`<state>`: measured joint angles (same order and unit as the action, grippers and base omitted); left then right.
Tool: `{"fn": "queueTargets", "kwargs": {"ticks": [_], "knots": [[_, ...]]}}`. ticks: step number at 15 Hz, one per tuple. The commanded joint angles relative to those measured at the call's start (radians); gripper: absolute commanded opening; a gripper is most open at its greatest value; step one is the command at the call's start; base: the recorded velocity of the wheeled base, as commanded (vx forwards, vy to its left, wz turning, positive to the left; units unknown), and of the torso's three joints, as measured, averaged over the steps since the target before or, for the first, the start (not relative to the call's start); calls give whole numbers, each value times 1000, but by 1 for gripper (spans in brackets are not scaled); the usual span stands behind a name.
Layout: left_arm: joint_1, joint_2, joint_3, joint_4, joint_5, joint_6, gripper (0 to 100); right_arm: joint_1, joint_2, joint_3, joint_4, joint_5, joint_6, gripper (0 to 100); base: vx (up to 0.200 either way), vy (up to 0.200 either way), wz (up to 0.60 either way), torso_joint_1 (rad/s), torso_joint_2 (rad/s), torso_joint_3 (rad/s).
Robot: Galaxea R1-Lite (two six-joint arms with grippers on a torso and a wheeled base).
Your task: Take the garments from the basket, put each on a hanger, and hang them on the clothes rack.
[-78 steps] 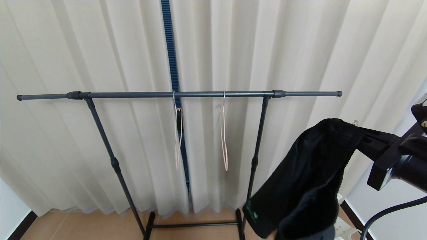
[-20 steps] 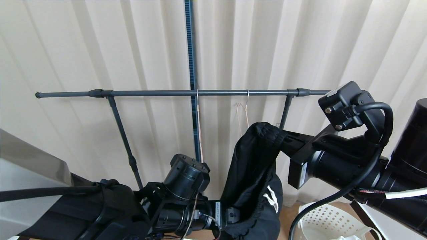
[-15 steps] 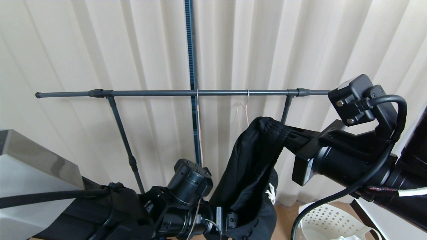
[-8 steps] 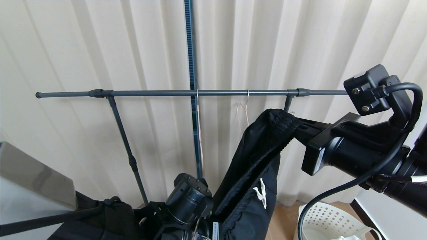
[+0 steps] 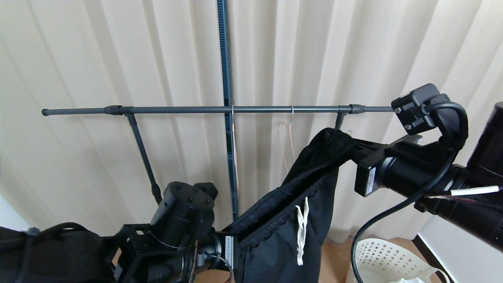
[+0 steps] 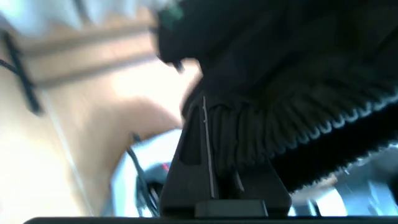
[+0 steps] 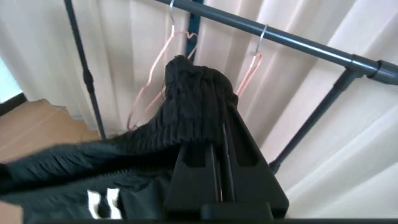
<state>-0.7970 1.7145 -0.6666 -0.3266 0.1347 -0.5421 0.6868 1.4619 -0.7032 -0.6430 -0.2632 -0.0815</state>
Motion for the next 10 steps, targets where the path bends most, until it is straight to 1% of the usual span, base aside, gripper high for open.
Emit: {"fn": "queueTargets", "kwargs": {"ticks": [1, 2, 3, 4, 5, 6, 7, 8, 9, 10], "knots": [[64, -81, -21, -2, 28, 42, 0, -3, 46, 5, 11, -36, -21, 0, 0, 0, 0, 0, 0, 0], [88, -93, -33, -2, 46, 62, 0, -1, 58, -1, 45, -65, -27, 0, 0, 0, 0, 0, 0, 0], [110, -102, -44, -2, 69, 93, 0, 0, 57, -9, 114, -93, -27, 0, 0, 0, 0, 0, 0, 0], [125, -110, -48, -2, 91, 120, 0, 3, 51, -27, 197, -102, -27, 0, 0, 0, 0, 0, 0, 0], [137, -113, -54, -2, 114, 148, 0, 7, 41, -53, 296, -105, -26, 0, 0, 0, 0, 0, 0, 0], [153, -118, -62, -2, 148, 189, 0, 16, 12, -101, 464, -103, -12, 0, 0, 0, 0, 0, 0, 0], [159, -118, -65, -2, 163, 209, 0, 33, -3, -137, 577, -102, 17, 0, 0, 0, 0, 0, 0, 0], [159, -118, -64, -2, 169, 218, 0, 42, -8, -164, 634, -97, 40, 0, 0, 0, 0, 0, 0, 0], [162, -118, -64, -2, 184, 231, 0, 57, -2, -229, 741, -91, 112, 0, 0, 0, 0, 0, 0, 0], [163, -116, -62, -2, 194, 234, 0, 57, 6, -262, 781, -82, 144, 0, 0, 0, 0, 0, 0, 0]]}}
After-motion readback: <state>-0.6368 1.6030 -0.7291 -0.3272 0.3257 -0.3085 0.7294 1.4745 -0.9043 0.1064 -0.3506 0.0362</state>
